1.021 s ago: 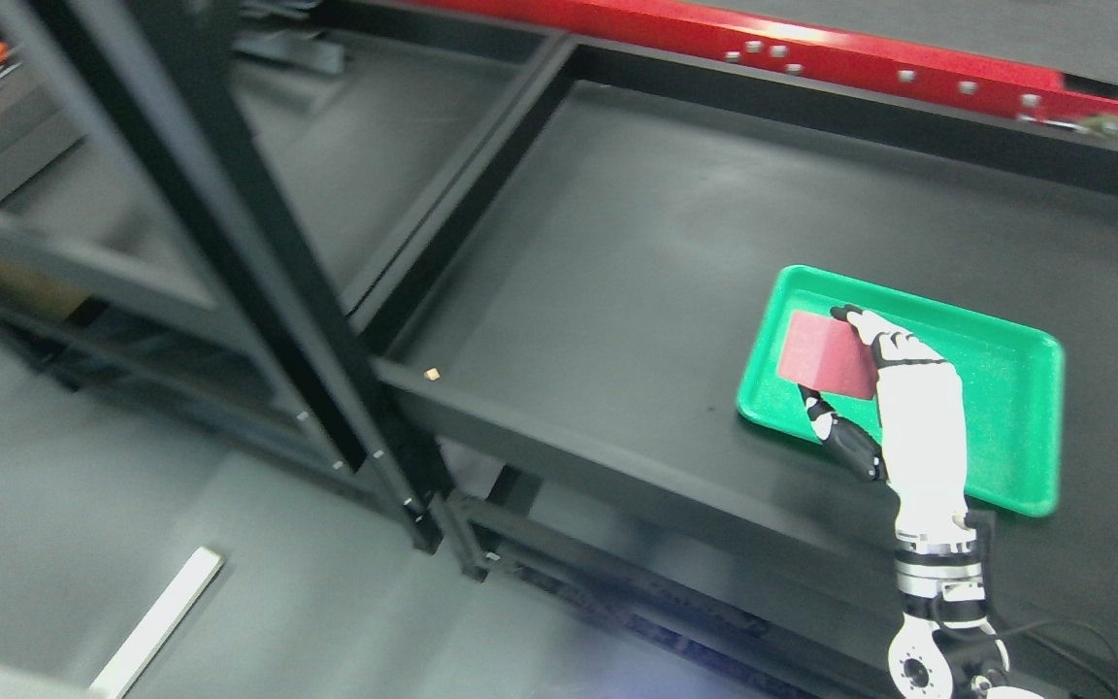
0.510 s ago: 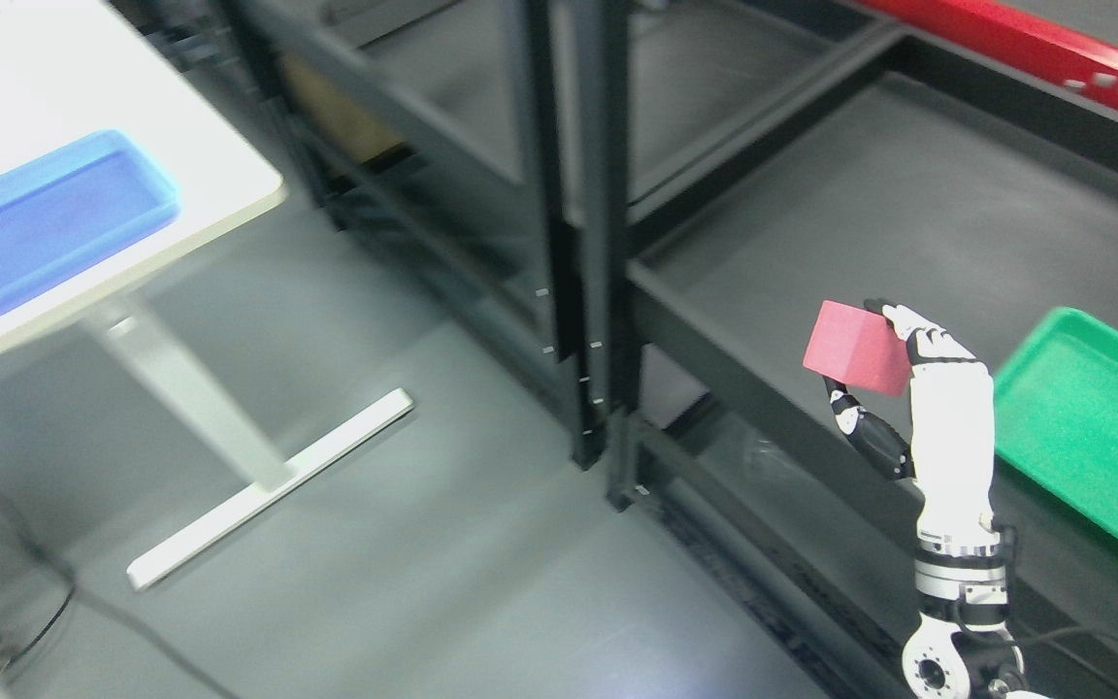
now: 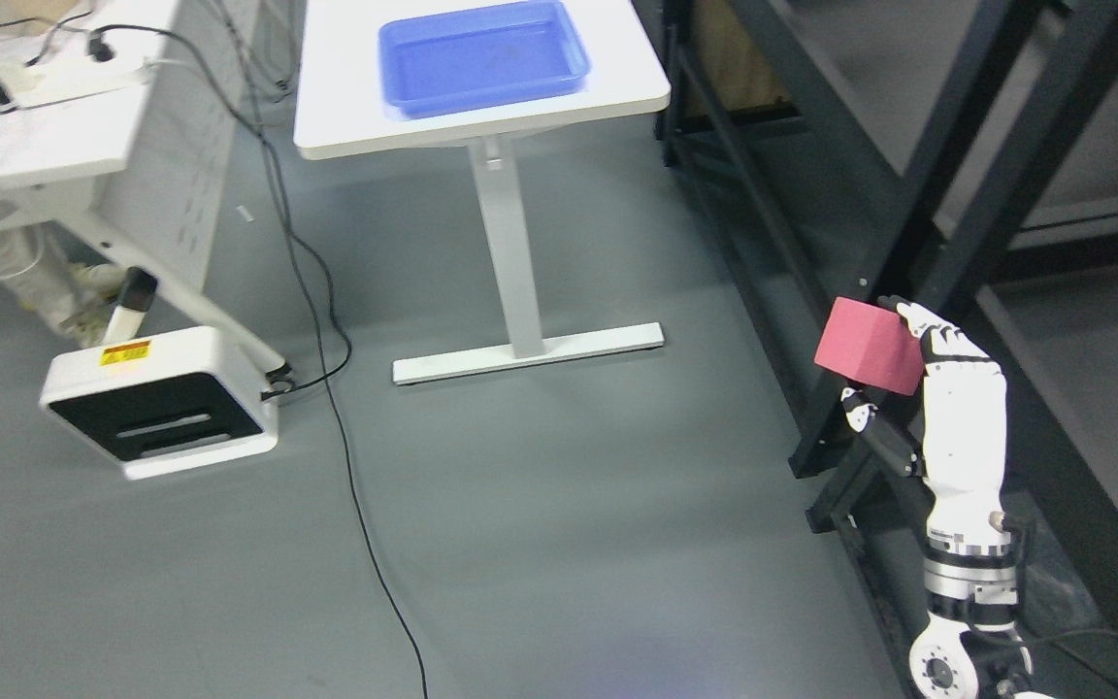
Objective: Pick pink block from left shelf to tray
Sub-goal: 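Carry the pink cube in the right hand toward the blue tray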
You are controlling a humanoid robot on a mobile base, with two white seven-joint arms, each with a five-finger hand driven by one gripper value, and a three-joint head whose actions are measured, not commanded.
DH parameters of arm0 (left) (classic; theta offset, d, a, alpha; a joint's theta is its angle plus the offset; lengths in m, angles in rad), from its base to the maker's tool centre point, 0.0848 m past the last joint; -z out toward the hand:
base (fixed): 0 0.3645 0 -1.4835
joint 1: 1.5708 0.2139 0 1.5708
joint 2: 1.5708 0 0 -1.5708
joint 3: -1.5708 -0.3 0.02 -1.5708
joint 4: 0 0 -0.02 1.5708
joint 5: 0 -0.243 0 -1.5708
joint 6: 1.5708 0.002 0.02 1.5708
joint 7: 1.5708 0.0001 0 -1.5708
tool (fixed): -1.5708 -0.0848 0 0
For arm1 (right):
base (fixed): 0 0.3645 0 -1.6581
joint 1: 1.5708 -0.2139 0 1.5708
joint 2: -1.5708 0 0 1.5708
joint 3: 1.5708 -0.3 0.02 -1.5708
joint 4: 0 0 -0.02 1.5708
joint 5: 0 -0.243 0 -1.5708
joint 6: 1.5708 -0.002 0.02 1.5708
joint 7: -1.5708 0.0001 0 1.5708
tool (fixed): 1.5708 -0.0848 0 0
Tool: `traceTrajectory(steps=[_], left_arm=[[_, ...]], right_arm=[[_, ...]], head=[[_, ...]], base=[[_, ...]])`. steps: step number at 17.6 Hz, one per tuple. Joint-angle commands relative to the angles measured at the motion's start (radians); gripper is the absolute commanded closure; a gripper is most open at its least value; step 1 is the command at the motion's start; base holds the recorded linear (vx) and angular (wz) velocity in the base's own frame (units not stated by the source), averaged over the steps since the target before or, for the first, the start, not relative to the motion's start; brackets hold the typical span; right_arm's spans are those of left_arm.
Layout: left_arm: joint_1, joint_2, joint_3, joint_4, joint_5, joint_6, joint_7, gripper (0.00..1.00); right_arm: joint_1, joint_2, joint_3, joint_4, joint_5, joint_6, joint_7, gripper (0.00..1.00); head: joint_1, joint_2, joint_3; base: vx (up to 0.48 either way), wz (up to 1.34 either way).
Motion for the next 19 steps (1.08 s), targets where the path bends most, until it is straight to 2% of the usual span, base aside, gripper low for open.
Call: traceTrajectory(steps=[1, 10, 19], left_arm=[[0.02, 0.017, 0.0, -0.017, 0.0, 0.0, 0.0, 0.0], [0.02, 0.017, 0.0, -0.017, 0.0, 0.0, 0.0, 0.0], [0.02, 0.017, 0.0, -0.017, 0.0, 0.0, 0.0, 0.0]], right_arm=[[0.002, -0.018, -0.009, -0.003, -0.001, 0.001, 0.007, 0.96], [0.011, -0.018, -0.008, -0.001, -0.001, 0.001, 0.011, 0.96], [0.018, -0.018, -0.008, -0.003, -0.001, 0.001, 0.019, 0.96]], head=[[0.0, 0.0, 0.0], [0.0, 0.0, 0.0], [0.0, 0.0, 0.0]], base=[[-0.09, 0.74], [-0.005, 0.43], [0.124, 0.23]])
